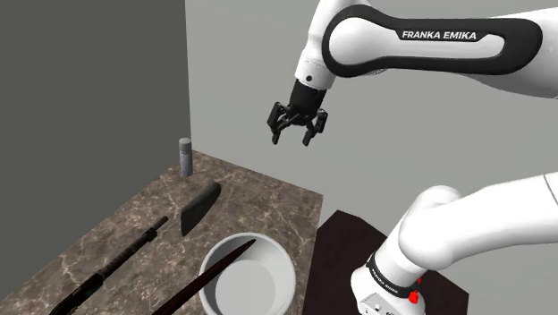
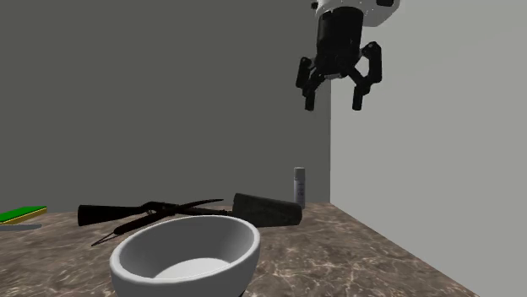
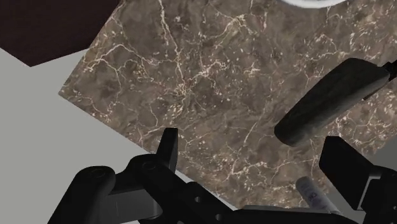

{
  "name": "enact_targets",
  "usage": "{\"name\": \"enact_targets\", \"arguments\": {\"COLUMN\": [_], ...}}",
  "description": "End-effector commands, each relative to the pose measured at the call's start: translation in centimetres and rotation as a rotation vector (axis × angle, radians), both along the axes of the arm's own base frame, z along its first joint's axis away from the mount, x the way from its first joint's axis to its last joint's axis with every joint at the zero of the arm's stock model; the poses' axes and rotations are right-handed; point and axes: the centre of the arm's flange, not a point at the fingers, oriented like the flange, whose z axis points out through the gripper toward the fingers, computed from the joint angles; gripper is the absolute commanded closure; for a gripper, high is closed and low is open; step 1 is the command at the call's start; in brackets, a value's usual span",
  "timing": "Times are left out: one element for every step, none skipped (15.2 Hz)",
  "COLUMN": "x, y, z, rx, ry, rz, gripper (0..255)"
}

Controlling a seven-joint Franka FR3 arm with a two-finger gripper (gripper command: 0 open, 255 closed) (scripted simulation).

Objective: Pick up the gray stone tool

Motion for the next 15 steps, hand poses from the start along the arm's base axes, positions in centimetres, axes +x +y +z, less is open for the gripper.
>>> {"name": "enact_targets", "arguments": {"x": [1.1, 1.8, 2.5, 3.2, 4.0, 4.7, 5.4, 6.2, 7.0, 7.8, 8.6, 9.4, 10.2, 11.0, 11.8], "y": [1.6, 2.4, 3.2, 4.0, 4.8, 5.5, 6.2, 6.9, 7.6, 8.3, 8.9, 9.5, 10.1, 10.7, 11.2], "z": [-1.9, -2.7, -3.6, -4.4, -5.3, -6.2, -7.1, -7.9, -8.8, -9.7, -10.6, -11.5, -12.4, -13.4, -14.3], "rx": [0.002, 0.003, 0.004, 0.005, 0.006, 0.006, 0.007, 0.008, 0.009, 0.010, 0.010, 0.011, 0.012, 0.013, 0.013], "ry": [0.016, 0.024, 0.032, 0.041, 0.049, 0.057, 0.065, 0.073, 0.081, 0.089, 0.097, 0.105, 0.113, 0.121, 0.130], "rz": [-0.059, -0.086, -0.113, -0.140, -0.167, -0.194, -0.222, -0.249, -0.276, -0.303, -0.330, -0.357, -0.385, -0.412, -0.439], "gripper": [0, 0, 0, 0, 0, 0, 0, 0, 0, 0, 0, 0, 0, 0, 0]}}
